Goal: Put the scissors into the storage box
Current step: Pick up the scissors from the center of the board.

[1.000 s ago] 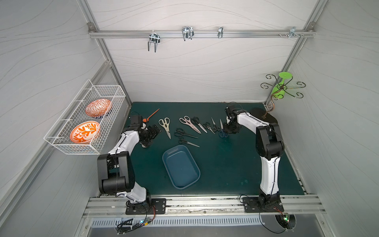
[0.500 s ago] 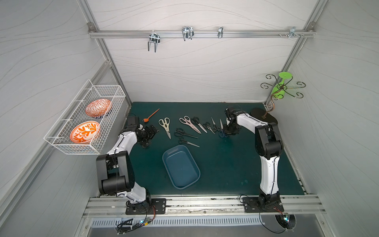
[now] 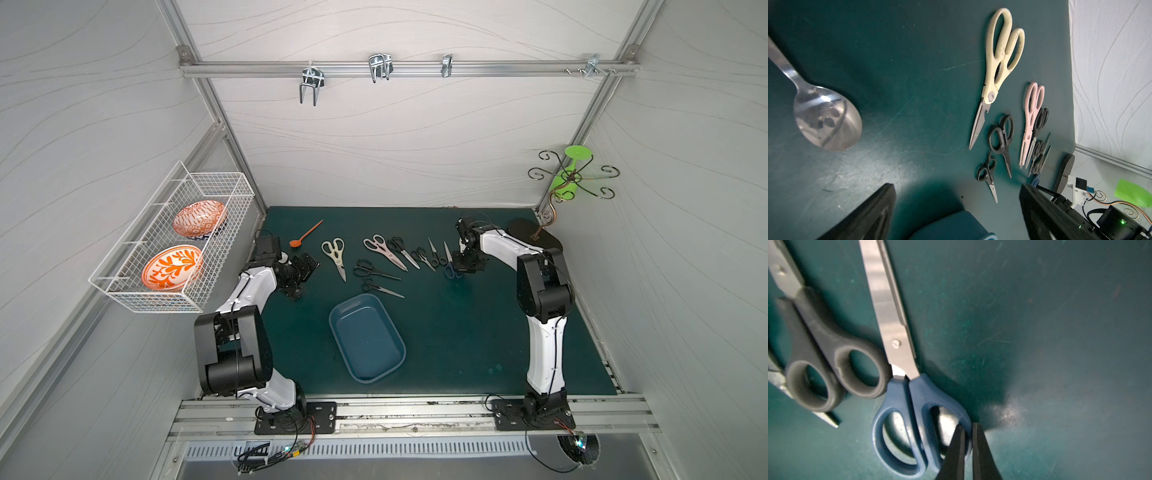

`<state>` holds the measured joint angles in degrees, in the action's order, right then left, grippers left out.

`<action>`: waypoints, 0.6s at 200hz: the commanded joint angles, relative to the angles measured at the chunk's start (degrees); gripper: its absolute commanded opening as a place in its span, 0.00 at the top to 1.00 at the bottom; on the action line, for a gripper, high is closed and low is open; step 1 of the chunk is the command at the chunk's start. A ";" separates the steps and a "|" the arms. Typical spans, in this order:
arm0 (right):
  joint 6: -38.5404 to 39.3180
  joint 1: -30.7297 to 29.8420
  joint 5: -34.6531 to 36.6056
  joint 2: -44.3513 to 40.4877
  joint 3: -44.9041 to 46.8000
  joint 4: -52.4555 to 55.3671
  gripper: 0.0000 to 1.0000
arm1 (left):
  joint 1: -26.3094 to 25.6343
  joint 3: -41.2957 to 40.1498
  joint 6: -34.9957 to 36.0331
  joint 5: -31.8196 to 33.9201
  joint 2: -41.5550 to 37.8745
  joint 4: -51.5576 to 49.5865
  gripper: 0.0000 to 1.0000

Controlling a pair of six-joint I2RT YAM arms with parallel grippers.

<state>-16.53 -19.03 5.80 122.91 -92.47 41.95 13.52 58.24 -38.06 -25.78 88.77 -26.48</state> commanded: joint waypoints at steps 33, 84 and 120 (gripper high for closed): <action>-0.44 0.06 -0.18 -1.44 -0.83 1.22 1.00 | 0.83 0.06 -0.26 -0.68 -0.31 1.50 0.03; -0.21 -0.25 -2.19 -10.30 -1.18 3.16 1.00 | 1.51 0.53 -0.83 -2.30 1.05 2.43 0.03; 1.79 -4.87 -4.17 -18.24 2.46 5.56 1.00 | 1.50 0.39 -0.61 -3.39 1.23 3.27 0.03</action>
<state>-16.45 -19.94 3.73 111.44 -92.18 43.81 14.63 58.24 -38.81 -27.55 89.25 -25.36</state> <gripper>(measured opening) 0.083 0.976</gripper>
